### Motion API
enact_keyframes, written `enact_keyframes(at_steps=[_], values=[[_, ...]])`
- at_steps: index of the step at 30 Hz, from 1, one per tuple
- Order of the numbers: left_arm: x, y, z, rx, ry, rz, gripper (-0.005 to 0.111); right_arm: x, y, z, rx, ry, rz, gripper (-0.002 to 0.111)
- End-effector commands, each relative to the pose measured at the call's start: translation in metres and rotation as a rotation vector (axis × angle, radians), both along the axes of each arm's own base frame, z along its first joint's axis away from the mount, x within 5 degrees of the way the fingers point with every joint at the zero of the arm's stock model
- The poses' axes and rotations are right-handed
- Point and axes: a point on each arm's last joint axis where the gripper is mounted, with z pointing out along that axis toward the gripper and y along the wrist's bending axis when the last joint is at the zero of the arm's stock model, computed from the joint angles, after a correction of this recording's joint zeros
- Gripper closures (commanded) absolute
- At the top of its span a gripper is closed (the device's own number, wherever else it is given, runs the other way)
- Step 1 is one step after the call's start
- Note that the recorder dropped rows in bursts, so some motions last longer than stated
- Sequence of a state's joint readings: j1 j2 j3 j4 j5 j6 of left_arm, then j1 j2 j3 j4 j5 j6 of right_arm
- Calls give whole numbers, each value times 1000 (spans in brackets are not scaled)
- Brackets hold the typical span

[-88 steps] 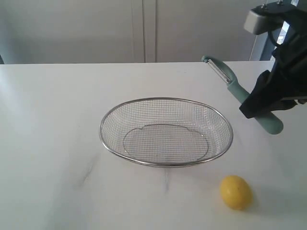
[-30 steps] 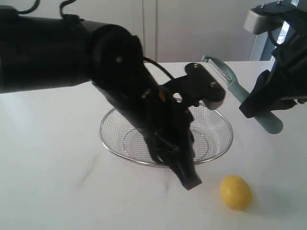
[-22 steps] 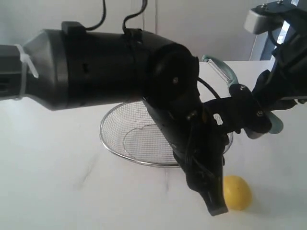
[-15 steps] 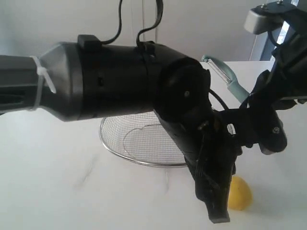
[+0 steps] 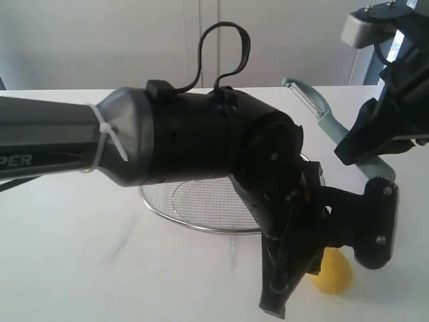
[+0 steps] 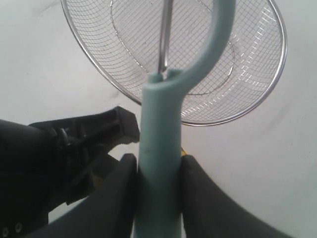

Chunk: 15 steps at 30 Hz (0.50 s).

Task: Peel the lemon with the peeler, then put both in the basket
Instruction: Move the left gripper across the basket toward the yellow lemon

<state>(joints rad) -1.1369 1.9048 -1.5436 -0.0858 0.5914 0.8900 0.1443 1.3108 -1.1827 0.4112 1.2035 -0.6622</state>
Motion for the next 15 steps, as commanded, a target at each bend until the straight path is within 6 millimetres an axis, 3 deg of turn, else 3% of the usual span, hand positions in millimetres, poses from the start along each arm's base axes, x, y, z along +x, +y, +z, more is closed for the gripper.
enact_keyframes(at_steps=[1, 6, 11, 15], values=[[-3, -1, -1, 32, -111, -252, 65, 0, -1, 1, 10, -10, -5, 108], [-3, -2, -9, 90, -271, -599, 49, -1, -1, 1, 9, -3, -2, 108], [1, -7, -18, 98, -357, -717, 36, -2, -1, 1, 2, 11, 5, 108], [3, -9, -23, 109, -387, -753, 34, -2, -1, 1, 2, 11, 5, 108]])
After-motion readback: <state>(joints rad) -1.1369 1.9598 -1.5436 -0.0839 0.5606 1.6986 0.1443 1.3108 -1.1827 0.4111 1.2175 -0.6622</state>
